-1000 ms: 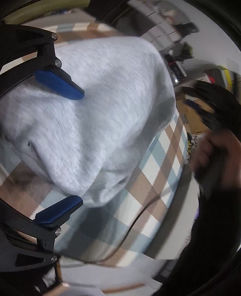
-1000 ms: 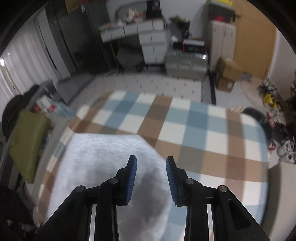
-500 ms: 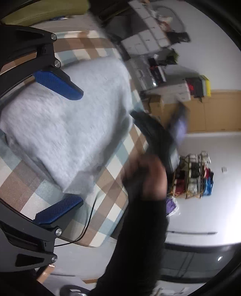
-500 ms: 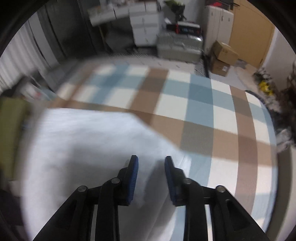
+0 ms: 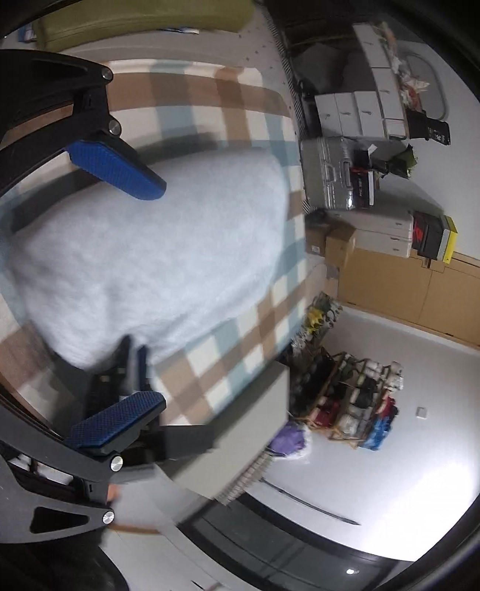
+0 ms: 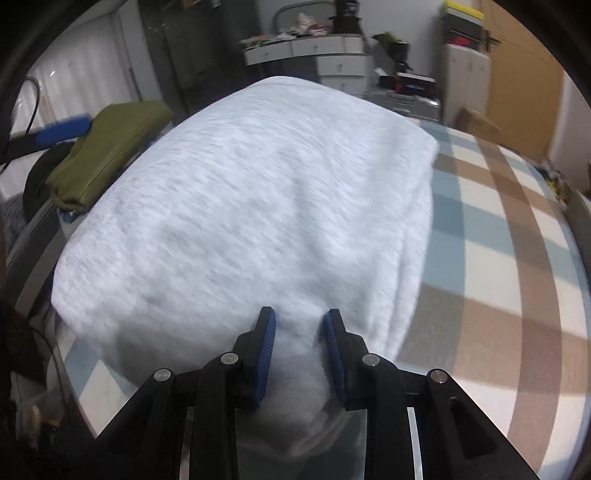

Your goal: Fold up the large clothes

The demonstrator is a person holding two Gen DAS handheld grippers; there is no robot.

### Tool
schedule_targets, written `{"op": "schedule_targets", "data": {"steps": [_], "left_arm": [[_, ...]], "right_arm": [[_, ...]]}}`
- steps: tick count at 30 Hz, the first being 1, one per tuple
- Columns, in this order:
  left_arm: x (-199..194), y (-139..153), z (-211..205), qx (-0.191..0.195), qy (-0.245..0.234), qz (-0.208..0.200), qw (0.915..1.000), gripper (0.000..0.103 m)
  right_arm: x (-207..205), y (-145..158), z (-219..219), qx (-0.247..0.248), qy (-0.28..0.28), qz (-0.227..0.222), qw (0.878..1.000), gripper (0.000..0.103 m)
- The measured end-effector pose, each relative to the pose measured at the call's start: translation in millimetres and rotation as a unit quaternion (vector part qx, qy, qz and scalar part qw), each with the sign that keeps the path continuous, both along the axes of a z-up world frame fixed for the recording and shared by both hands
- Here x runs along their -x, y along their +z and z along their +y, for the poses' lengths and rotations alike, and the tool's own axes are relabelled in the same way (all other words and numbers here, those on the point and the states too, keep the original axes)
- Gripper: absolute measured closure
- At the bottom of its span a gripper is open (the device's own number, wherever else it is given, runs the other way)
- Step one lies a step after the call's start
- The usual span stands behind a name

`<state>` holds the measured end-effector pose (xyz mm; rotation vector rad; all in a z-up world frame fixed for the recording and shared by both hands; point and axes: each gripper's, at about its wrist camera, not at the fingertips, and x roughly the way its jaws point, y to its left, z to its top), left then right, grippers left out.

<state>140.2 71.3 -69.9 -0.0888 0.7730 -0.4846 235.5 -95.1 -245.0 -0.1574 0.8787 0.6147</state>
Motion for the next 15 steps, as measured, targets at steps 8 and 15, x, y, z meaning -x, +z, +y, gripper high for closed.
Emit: {"op": "schedule_targets", "data": {"steps": [8,15], "left_arm": [[-93.2,-54.0,-36.5,0.037,-0.109,0.214,0.9700,0.010],[-121.2,-100.0,-58.7,0.025,-0.140,0.287,0.9473,0.011]], "right_arm": [[44.5,54.3,-19.1,-0.089,0.003,-0.017,0.996,0.072],[51.9,10.6,11.6,-0.110,-0.003,0.044,0.993,0.065]]}}
